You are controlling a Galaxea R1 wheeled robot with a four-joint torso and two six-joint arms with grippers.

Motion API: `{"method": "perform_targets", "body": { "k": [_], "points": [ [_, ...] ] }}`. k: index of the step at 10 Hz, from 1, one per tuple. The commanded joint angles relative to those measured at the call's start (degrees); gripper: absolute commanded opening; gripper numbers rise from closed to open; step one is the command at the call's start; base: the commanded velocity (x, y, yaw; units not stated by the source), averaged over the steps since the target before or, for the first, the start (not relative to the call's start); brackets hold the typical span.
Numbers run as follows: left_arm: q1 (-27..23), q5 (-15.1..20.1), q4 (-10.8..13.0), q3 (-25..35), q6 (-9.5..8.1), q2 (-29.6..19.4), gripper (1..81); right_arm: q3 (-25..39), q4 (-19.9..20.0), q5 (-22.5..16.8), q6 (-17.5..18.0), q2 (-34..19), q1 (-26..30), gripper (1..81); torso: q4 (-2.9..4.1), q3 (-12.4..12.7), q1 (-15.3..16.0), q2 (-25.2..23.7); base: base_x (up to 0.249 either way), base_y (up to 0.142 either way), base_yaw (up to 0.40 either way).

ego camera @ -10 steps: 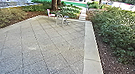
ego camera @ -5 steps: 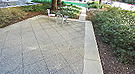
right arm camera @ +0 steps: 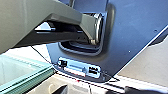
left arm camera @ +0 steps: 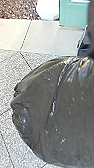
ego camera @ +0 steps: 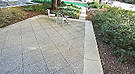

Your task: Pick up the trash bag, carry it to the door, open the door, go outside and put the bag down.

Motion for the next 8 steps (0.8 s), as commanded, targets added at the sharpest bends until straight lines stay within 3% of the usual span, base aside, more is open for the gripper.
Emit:
{"method": "perform_targets", "body": {
  "k": [1, 5, 6, 8],
  "points": [
    [-13.3, 10.9, -2.4, -2.9, -0.21, -3.5, 1.0, 1.1, -0.9, -4.2, -0.3, 1.7, -0.1, 81.1, 0.00, 0.0, 0.0, 0.0, 0.000, 0.000, 0.000],
    [-13.8, 11.2, -2.4, -2.8, -0.21, -3.3, 1.0, 1.0, -0.8, -3.8, -0.3, 1.9, -0.1, 81.1, 0.00, 0.0, 0.0, 0.0, 0.000, 0.000, 0.000],
    [-13.5, 11.2, -2.3, -2.7, -0.21, -3.1, 81.1, 1.1, -0.8, -3.7, -0.3, 1.9, -0.2, 81.1, 0.00, 0.0, 0.0, 0.0, 0.000, 0.000, 0.000],
    [-11.3, 11.1, -2.2, -3.0, -0.21, -2.2, 81.1, 1.1, -0.6, -3.6, -0.3, 2.0, -0.1, 81.1, 0.00, 0.0, 0.0, 0.0, 0.000, 0.000, 0.000]
  ]
}}
